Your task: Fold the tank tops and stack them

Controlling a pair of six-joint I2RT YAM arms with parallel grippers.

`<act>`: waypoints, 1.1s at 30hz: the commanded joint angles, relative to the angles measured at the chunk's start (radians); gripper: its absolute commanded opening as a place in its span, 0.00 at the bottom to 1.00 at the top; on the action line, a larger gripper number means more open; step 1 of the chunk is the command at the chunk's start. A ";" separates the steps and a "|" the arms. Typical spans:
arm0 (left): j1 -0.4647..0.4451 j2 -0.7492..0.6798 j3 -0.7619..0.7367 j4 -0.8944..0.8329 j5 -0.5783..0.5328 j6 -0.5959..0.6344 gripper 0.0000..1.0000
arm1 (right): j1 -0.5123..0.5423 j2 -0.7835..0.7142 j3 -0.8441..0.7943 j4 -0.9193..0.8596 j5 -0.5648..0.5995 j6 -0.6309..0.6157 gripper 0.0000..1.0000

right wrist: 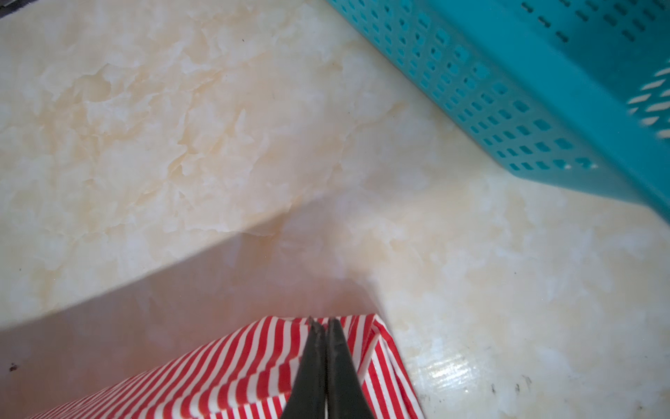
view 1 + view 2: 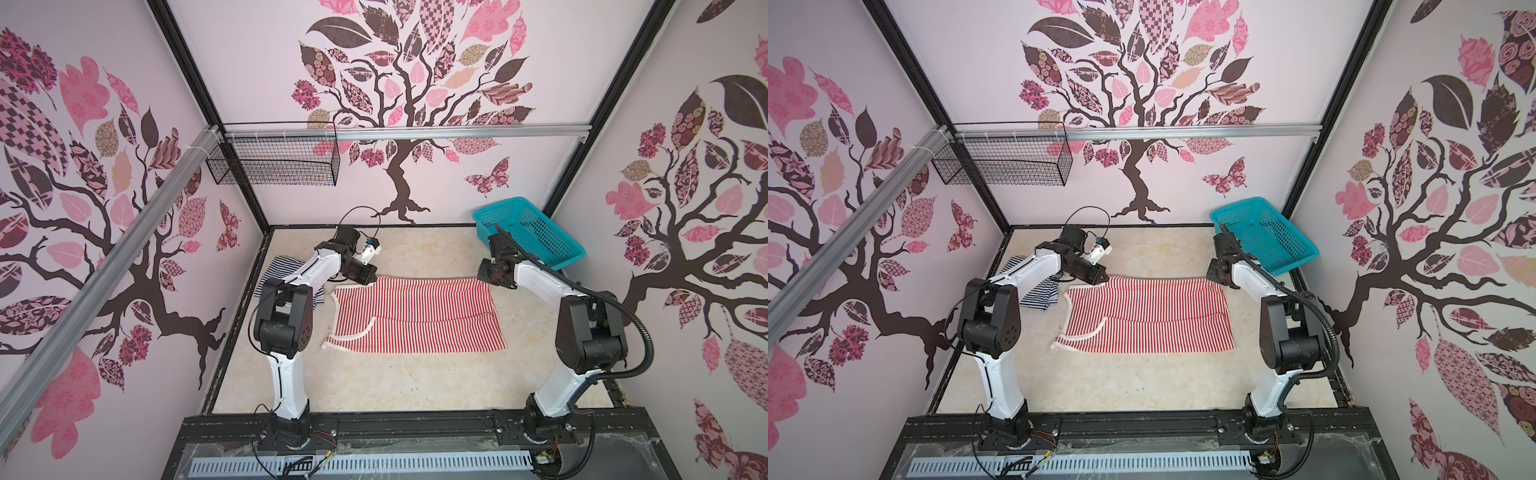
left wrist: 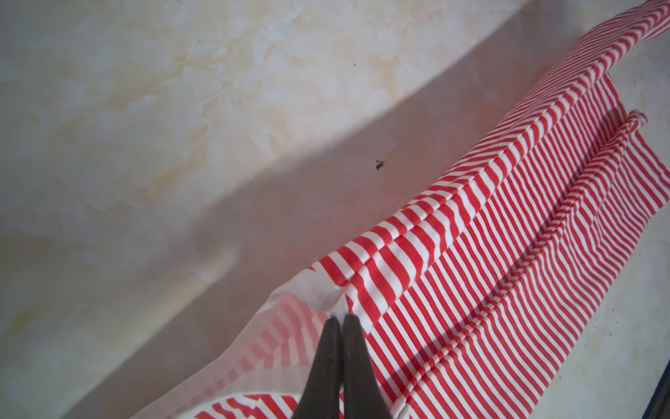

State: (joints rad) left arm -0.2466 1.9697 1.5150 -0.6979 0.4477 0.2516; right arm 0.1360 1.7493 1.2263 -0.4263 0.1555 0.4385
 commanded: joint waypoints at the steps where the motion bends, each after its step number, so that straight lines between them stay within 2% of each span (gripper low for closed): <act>1: 0.000 -0.027 -0.071 0.018 0.036 0.019 0.00 | -0.004 -0.038 -0.039 0.000 0.024 0.022 0.00; 15: -0.040 -0.106 -0.256 0.046 0.017 0.053 0.00 | -0.004 -0.129 -0.211 0.038 0.021 0.043 0.00; 22: -0.078 -0.115 -0.319 0.070 -0.041 0.063 0.00 | -0.004 -0.149 -0.266 0.060 -0.003 0.046 0.00; 24: -0.089 -0.112 -0.325 0.057 -0.045 0.069 0.00 | -0.004 -0.148 -0.271 0.059 -0.006 0.046 0.06; 26: -0.102 -0.116 -0.339 0.050 -0.055 0.074 0.01 | -0.004 -0.152 -0.269 0.052 -0.011 0.046 0.21; 28: -0.111 -0.127 -0.352 0.053 -0.075 0.073 0.09 | -0.004 -0.165 -0.267 0.045 -0.016 0.050 0.33; 30: -0.113 -0.139 -0.354 0.049 -0.103 0.065 0.16 | -0.004 -0.191 -0.269 0.041 -0.030 0.060 0.37; 33: -0.111 -0.171 -0.354 0.044 -0.163 0.053 0.21 | 0.003 -0.249 -0.284 0.051 -0.048 0.086 0.39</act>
State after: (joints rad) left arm -0.3595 1.8545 1.1740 -0.6479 0.3447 0.3103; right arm 0.1360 1.5772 0.9401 -0.3706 0.1230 0.4980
